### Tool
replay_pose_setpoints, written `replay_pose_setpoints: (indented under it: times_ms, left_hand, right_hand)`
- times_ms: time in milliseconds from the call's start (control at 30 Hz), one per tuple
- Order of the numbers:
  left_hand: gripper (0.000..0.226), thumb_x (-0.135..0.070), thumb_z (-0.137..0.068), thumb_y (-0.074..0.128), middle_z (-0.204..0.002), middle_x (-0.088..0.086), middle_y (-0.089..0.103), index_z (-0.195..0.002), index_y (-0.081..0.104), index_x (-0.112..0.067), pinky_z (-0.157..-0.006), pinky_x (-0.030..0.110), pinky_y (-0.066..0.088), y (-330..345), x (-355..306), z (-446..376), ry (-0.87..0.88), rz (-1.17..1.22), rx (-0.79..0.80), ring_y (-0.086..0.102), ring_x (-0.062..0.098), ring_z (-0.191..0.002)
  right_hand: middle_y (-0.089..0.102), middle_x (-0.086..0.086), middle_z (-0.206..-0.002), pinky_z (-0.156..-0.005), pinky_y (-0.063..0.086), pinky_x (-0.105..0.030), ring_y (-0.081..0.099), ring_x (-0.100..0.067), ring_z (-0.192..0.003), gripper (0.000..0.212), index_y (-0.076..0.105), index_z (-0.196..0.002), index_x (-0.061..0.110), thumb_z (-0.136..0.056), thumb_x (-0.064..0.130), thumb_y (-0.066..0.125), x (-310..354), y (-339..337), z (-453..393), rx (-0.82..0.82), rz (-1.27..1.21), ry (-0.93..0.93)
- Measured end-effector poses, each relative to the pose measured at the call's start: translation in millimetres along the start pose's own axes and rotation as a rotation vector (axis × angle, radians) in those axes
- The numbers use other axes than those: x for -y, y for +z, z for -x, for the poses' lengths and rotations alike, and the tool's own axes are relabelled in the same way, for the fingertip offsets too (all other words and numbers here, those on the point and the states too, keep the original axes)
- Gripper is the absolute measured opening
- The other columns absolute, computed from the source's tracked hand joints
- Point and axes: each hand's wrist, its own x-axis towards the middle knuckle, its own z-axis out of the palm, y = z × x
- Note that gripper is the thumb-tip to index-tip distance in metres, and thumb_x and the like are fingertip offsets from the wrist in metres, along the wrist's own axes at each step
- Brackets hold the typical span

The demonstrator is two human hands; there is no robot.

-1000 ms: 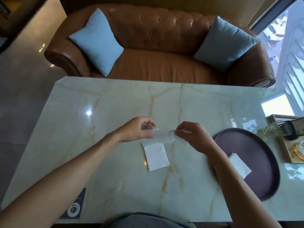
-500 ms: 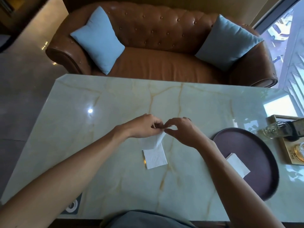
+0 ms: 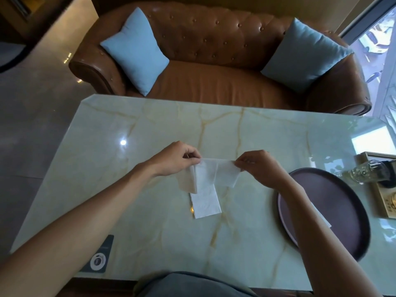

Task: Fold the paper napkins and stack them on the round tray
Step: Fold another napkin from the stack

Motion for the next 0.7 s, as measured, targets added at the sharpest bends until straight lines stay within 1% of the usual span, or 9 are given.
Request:
replay_pose_setpoints:
  times_ms: [133, 200, 333, 400, 467, 533, 600, 633, 700]
  left_hand:
    - [0.01, -0.023, -0.095, 0.07, -0.095, -0.004, 0.079, -0.097, 0.078, -0.017, -0.089, 0.036, 0.056, 0.1, 0.1, 2.1, 0.009, 0.107, -0.034, 0.073, 0.015, -0.093]
    - [0.012, -0.019, -0.095, 0.07, -0.099, 0.003, 0.079, -0.1, 0.076, -0.011, -0.087, 0.03, 0.054, 2.0, -5.4, 2.9, 0.018, 0.25, -0.055, 0.072, 0.012, -0.091]
    - [0.015, -0.017, -0.098, 0.065, -0.096, 0.001, 0.074, -0.104, 0.073, -0.006, -0.078, 0.022, 0.047, 5.9, -14.9, 5.6, 0.014, 0.504, -0.071, 0.065, 0.009, -0.087]
    - [0.016, -0.018, -0.099, 0.063, -0.095, 0.0, 0.073, -0.105, 0.073, -0.006, -0.073, 0.019, 0.046, 8.5, -15.6, 8.2, 0.008, 0.551, -0.074, 0.064, 0.009, -0.086]
    - [0.014, -0.017, -0.099, 0.064, -0.091, -0.003, 0.072, -0.102, 0.073, -0.007, -0.07, 0.016, 0.044, 11.4, -12.4, 10.6, -0.003, 0.558, -0.066, 0.062, 0.005, -0.082]
    - [0.013, -0.016, -0.098, 0.065, -0.09, -0.001, 0.071, -0.101, 0.072, -0.006, -0.073, 0.021, 0.045, 13.9, -6.6, 13.3, -0.018, 0.56, -0.039, 0.06, 0.005, -0.081]
    - [0.02, -0.014, -0.097, 0.066, -0.105, 0.011, 0.075, -0.113, 0.069, -0.002, -0.085, 0.033, 0.053, 16.9, -1.4, 14.6, -0.049, 0.626, -0.008, 0.067, 0.015, -0.092]
    - [0.023, -0.012, -0.097, 0.066, -0.113, 0.014, 0.075, -0.118, 0.067, -0.003, -0.09, 0.035, 0.055, 18.6, -0.7, 14.7, -0.068, 0.66, -0.01, 0.07, 0.017, -0.098]
    - [0.025, -0.012, -0.096, 0.067, -0.115, 0.014, 0.076, -0.12, 0.065, -0.005, -0.092, 0.035, 0.058, 23.3, -0.4, 13.3, -0.09, 0.691, -0.064, 0.073, 0.019, -0.101]
  right_hand:
    - [0.078, 0.006, -0.081, -0.08, 0.055, -0.036, 0.074, -0.02, -0.087, 0.011, 0.076, -0.082, 0.023, -0.092, 0.022, 0.071, -19.1, -0.1, 1.7, -0.089, -0.13, 0.06]
    - [0.079, 0.0, -0.09, -0.085, 0.053, -0.037, 0.073, -0.019, -0.091, 0.01, 0.076, -0.089, 0.02, -0.094, 0.029, 0.072, -19.4, 15.0, 4.1, -0.087, -0.378, 0.099]
    - [0.076, -0.013, -0.117, -0.104, 0.051, -0.05, 0.071, -0.03, -0.114, 0.061, 0.068, -0.121, 0.008, -0.094, 0.062, 0.057, -11.9, 61.5, 4.7, 0.148, -0.964, 0.419]
    - [0.075, -0.011, -0.117, -0.106, 0.05, -0.048, 0.071, -0.027, -0.112, 0.071, 0.067, -0.126, 0.006, -0.096, 0.067, 0.047, -4.1, 74.6, 6.1, 0.276, -1.146, 0.423]
    - [0.077, -0.008, -0.108, -0.1, 0.052, -0.043, 0.072, -0.022, -0.102, 0.058, 0.073, -0.118, 0.011, -0.101, 0.059, 0.045, 6.8, 76.6, 4.5, 0.241, -1.29, 0.356]
    - [0.077, -0.004, -0.101, -0.091, 0.053, -0.037, 0.072, -0.019, -0.093, 0.036, 0.075, -0.107, 0.014, -0.104, 0.041, 0.051, 17.4, 72.3, 2.2, 0.121, -1.346, 0.298]
    - [0.071, -0.008, -0.096, -0.084, 0.051, -0.034, 0.066, -0.022, -0.089, 0.019, 0.07, -0.102, 0.01, -0.101, 0.026, 0.06, 20.4, 65.2, -0.1, 0.011, -1.274, 0.255]
    - [0.066, -0.01, -0.095, -0.08, 0.051, -0.032, 0.063, -0.022, -0.088, 0.015, 0.068, -0.1, 0.009, -0.1, 0.022, 0.062, 19.9, 61.8, -0.5, -0.021, -1.203, 0.229]
    - [0.065, -0.01, -0.093, -0.075, 0.051, -0.029, 0.062, -0.02, -0.086, 0.012, 0.069, -0.1, 0.007, -0.098, 0.019, 0.065, 19.1, 57.4, 0.9, -0.053, -1.064, 0.167]
